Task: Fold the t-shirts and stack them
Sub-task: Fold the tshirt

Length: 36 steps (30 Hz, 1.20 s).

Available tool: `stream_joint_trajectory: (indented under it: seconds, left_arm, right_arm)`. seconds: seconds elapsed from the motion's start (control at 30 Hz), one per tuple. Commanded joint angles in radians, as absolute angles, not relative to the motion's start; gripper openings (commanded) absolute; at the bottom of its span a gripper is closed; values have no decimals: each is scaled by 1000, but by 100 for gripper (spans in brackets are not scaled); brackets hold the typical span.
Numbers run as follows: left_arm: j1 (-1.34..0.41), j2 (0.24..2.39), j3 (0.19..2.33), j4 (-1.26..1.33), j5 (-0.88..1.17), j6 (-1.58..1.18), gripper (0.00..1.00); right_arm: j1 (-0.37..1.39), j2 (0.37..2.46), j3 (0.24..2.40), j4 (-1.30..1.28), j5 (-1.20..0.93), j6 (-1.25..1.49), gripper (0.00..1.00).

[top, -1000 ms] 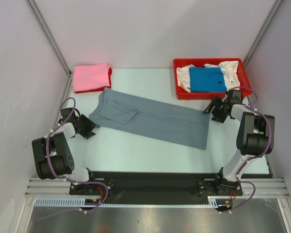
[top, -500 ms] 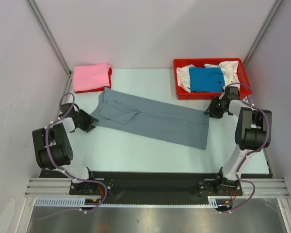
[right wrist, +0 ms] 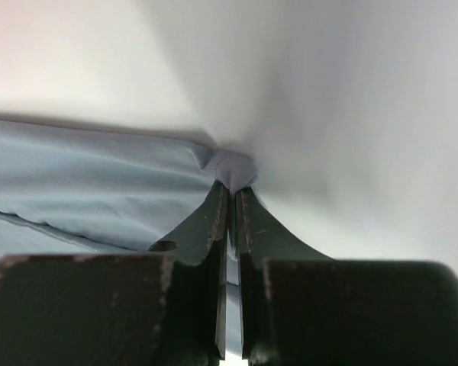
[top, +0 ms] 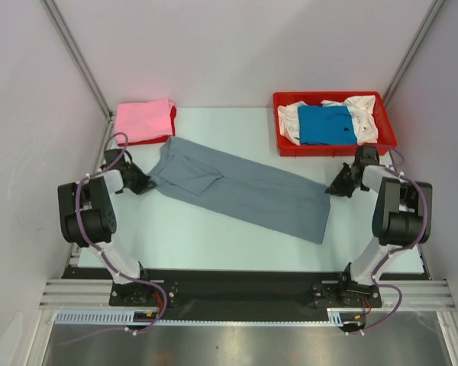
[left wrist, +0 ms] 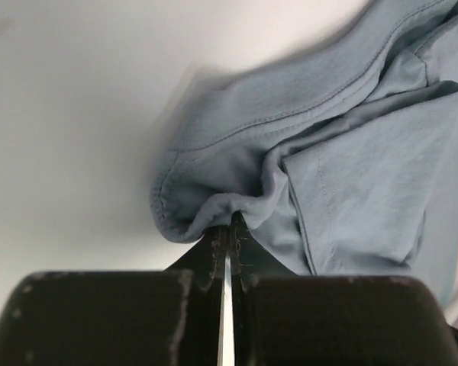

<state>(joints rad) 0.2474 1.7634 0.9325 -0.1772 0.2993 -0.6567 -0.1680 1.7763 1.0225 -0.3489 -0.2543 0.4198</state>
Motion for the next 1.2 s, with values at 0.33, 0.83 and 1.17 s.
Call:
stream_joint_trajectory:
  seconds: [0.33, 0.83, 1.17]
  left_arm:
    - [-141, 2072, 1447, -302, 169, -558, 0]
    - [-140, 2658, 2357, -329, 334, -590, 0]
    - [-89, 2688, 2416, -157, 359, -534, 0]
  right_arm:
    - [-83, 1323, 689, -725, -97, 656, 0]
    - [178, 1227, 609, -697, -190, 896, 0]
    - [483, 1181, 560, -611, -273, 1216, 0]
